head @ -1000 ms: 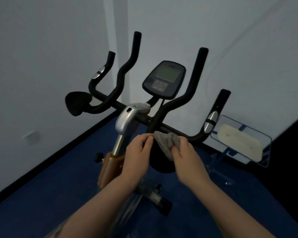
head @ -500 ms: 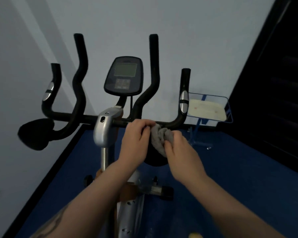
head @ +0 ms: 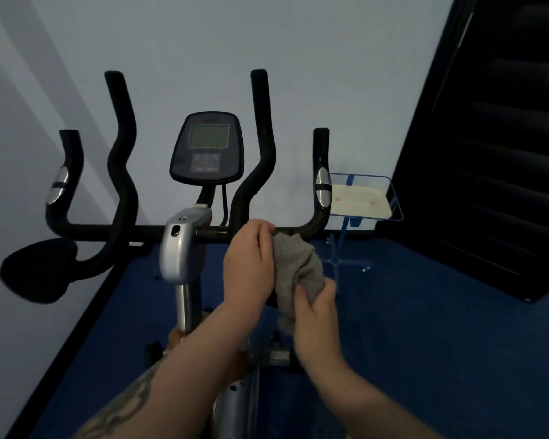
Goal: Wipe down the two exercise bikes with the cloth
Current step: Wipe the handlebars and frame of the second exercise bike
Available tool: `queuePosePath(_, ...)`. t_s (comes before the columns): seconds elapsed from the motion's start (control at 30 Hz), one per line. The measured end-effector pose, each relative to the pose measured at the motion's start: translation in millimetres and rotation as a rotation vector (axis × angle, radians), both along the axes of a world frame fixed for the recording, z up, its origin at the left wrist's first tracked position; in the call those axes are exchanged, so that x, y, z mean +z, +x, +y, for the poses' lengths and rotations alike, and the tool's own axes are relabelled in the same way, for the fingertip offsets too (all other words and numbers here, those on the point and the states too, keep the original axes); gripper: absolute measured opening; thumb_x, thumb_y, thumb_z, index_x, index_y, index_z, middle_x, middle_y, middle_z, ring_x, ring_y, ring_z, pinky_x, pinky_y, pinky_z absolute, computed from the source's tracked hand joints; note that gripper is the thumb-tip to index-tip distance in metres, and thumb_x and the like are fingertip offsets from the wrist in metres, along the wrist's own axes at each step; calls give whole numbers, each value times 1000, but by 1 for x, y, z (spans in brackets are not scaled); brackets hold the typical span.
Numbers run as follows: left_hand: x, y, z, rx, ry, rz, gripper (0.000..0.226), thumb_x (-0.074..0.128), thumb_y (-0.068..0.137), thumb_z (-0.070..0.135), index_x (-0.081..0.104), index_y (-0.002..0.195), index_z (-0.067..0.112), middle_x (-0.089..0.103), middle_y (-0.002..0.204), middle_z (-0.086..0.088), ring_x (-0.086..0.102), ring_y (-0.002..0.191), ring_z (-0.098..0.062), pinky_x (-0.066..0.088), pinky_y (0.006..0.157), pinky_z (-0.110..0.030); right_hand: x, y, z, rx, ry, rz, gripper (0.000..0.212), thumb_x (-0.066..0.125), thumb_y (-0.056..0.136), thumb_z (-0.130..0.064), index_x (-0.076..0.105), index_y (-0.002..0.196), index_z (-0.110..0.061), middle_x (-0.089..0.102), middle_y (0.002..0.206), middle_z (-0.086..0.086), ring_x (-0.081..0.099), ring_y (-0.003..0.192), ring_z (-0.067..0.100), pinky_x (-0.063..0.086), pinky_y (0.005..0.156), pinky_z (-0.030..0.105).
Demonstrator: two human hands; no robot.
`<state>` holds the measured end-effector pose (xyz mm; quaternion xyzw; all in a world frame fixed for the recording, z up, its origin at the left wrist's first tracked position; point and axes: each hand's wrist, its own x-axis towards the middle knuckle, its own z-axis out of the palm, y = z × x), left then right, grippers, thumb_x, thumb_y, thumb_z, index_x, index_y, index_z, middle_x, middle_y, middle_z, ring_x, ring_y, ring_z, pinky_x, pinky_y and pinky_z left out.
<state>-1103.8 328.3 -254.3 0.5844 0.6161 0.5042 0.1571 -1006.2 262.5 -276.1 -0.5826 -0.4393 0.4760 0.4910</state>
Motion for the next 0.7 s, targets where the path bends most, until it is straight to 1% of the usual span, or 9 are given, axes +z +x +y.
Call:
queuePosePath(0.07,-1,-1,0,13,13,3,19,40,102,25,56,92,30,59,82,15,57,80,1,45,69,-19,13,8,10,-26,-74,124,21,56,95,-25,38,101,-32,60,99,2,61,86,15,54,71,38)
queuePosePath(0.2,-3,-1,-1,23,51,-25,19,38,101,29,55,94,31,60,81,15,58,78,0,48,68,-24,3,0,-11,-104,-155,238,16,58,93,-38,46,102,-34,63,101,-4,63,89,9,49,70,25)
queuePosePath(0.23,-3,-1,0,25,54,-29,19,38,101,29,56,94,31,60,81,16,59,78,0,50,69,-26,-2,-6,-16,-94,-204,313,15,57,93,-42,51,104,-35,66,102,-5,65,90,8,50,72,25)
queuePosePath(0.33,-4,-2,0,25,67,-36,20,39,102,27,57,96,28,60,82,14,59,79,-2,52,72,-33,0,-15,-7,-31,-348,654,32,58,87,-50,63,109,-27,74,101,-3,70,92,12,56,71,29)
queuePosePath(0.4,-4,-2,0,22,67,-46,20,38,102,27,57,96,27,61,82,13,59,79,-3,52,72,-35,4,-12,4,4,-395,756,34,59,87,-47,67,103,-18,76,93,0,71,86,13,57,70,29)
queuePosePath(0.47,-4,-2,-1,12,65,-51,20,38,102,26,57,95,27,61,81,12,59,78,-4,52,71,-35,2,-2,7,56,-369,673,25,61,90,-36,68,100,-14,76,91,2,72,87,14,57,72,29)
queuePosePath(0.57,-5,-2,-1,2,60,-62,20,39,102,25,57,94,28,61,80,11,59,74,-3,50,67,-30,-1,22,6,34,-194,379,10,73,84,-17,73,93,-13,76,88,4,72,83,14,56,65,22)
queuePosePath(0.63,-4,-1,-2,9,60,-75,20,39,101,26,57,92,28,61,79,11,59,73,-2,48,65,-25,2,34,7,-45,-42,232,11,79,77,-8,73,85,-14,75,80,1,72,77,13,54,60,18)
queuePosePath(0.7,-3,-1,-2,22,64,-79,20,39,101,26,57,92,27,62,80,11,59,73,-2,48,65,-25,5,32,7,-96,41,134,15,80,76,-8,71,85,-16,74,77,-2,72,75,12,57,62,23)
